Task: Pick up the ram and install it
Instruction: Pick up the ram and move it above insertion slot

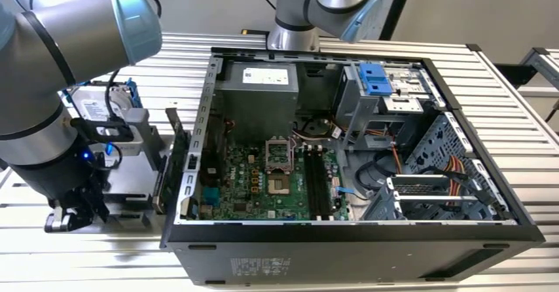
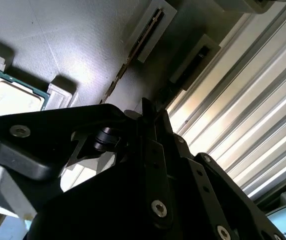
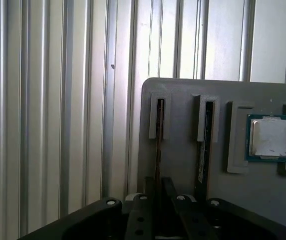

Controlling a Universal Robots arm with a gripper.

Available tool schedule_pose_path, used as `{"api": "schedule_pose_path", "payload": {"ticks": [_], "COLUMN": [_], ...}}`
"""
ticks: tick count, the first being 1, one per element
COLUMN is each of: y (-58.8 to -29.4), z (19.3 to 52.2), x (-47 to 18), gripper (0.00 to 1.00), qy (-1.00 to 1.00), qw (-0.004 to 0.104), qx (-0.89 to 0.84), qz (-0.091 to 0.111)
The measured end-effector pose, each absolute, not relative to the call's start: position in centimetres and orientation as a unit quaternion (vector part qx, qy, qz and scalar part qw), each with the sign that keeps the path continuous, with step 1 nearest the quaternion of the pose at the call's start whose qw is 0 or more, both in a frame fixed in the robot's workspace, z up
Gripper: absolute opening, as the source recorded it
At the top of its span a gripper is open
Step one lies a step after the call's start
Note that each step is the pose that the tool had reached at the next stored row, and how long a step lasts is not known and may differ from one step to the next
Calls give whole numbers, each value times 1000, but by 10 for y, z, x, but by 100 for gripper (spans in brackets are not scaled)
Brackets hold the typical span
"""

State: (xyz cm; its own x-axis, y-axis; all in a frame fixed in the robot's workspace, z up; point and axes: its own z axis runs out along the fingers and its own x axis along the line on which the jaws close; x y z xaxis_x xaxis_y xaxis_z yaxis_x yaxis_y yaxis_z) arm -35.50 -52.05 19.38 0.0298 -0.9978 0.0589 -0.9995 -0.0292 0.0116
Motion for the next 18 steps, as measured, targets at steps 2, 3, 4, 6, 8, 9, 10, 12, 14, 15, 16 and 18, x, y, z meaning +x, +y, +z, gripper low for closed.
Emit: {"api": "schedule_pose_path", "payload": {"ticks": [2, 3, 4, 6, 8, 9, 10, 12, 14, 15, 16, 18], "y": [-521, -521, -521, -521, -521, -521, -521, -521, -521, -521, -521, -521], "z": [194, 194, 194, 194, 194, 194, 194, 194, 194, 194, 194, 194], "x": [-355, -355, -355, -355, -355, -355, -355, -355, -355, -355, -355, -355], "gripper": [0, 0, 0, 0, 0, 0, 0, 0, 0, 0, 0, 0], "qy": [-696, -696, -696, -696, -696, -696, -696, -696, -696, -696, -696, -696], "qw": [25, 25, 25, 25, 25, 25, 25, 25, 25, 25, 25, 25], "qx": [717, 717, 717, 717, 717, 717, 717, 717, 717, 717, 717, 717], "qz": [17, 17, 17, 17, 17, 17, 17, 17, 17, 17, 17, 17]}}
